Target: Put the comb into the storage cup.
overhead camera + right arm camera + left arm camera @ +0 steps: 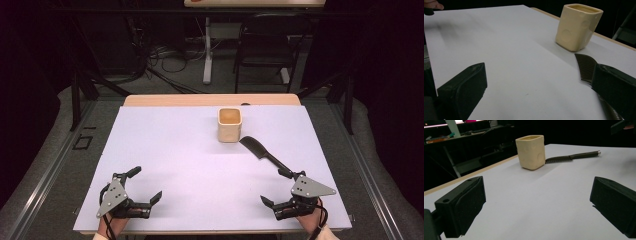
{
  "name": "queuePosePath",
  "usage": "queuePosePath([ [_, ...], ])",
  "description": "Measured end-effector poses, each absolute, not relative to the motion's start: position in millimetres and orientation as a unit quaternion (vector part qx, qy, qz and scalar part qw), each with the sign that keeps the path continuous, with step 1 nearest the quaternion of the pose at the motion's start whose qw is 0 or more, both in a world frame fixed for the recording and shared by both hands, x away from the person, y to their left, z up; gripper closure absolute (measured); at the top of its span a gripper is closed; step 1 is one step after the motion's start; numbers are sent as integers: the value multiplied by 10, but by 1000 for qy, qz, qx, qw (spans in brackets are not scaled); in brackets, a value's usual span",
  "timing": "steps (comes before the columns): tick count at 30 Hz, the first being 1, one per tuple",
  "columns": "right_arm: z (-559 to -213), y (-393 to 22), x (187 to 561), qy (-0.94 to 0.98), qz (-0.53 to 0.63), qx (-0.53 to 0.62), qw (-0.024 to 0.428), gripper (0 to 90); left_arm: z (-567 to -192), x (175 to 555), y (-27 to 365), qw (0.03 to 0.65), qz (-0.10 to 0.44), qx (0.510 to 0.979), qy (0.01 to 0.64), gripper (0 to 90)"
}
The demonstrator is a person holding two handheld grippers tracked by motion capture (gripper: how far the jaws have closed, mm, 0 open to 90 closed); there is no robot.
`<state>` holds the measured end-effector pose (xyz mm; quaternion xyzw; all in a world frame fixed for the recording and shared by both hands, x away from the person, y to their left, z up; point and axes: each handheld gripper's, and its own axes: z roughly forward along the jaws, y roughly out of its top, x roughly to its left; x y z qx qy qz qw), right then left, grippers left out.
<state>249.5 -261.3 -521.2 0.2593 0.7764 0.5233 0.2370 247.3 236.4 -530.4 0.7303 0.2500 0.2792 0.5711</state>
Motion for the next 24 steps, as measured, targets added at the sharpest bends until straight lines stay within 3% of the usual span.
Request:
queuePosePath([
  [24,-5165,-2635,2738,796,472,309,218,0,-5312,2476,2360,567,281,732,254,3],
])
